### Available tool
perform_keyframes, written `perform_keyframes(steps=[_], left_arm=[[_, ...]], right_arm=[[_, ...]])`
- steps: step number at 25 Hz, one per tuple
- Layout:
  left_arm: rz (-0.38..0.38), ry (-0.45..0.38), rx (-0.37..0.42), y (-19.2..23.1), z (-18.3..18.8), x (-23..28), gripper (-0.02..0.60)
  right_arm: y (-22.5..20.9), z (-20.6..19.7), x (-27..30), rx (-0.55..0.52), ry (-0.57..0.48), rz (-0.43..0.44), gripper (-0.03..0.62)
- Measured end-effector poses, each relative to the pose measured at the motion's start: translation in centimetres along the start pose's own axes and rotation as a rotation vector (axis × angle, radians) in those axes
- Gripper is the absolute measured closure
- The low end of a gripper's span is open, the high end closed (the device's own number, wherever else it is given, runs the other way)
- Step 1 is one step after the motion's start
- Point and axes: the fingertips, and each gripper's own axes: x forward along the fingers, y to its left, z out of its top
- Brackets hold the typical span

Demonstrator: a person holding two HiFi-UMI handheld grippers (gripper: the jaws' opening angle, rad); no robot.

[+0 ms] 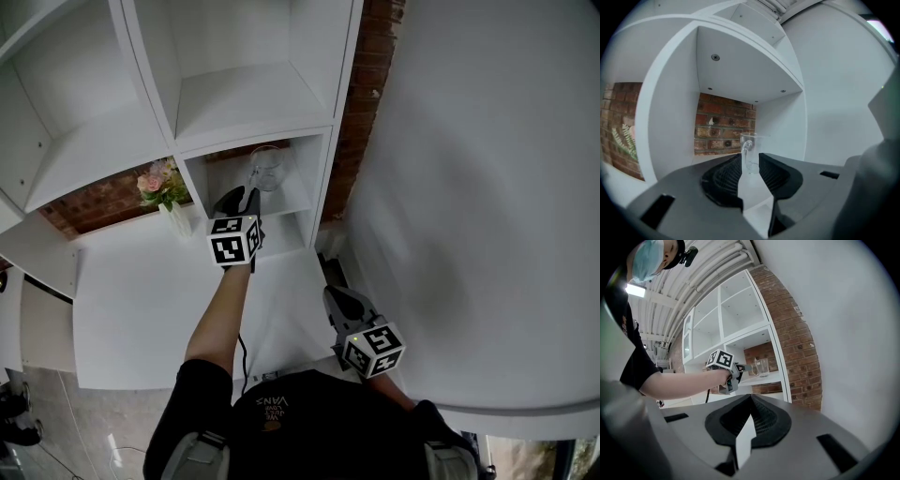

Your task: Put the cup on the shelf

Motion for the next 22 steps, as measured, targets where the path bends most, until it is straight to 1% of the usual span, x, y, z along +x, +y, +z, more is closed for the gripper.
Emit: perform_keyframes(steps=[9,11,14,22], left_arm=[[-0.017,-0.068,0.010,-2.9,-0.2,-5.0,0.488],[-0.026,-0.080,0.018,-3.8,-0.5,-6.3,0.503],[-0.030,-0.103,0.023,-5.1,-0.9,-8.2,0.553],[-0.065,-0.112,0.043,-9.1,-2.5,-13.3,0.572]], right_arm=[[1.1,-0.8,-2.3,-0.006,-0.001,0.052,0.594],[1.2,-1.2,-3.0,-0.006,0.006,0.065,0.594],[1.1,-1.6,-4.0,-0.003,0.005,0.078,0.594],[1.4,-2.4,-6.5,-0.003,0.012,0.124,0.594]])
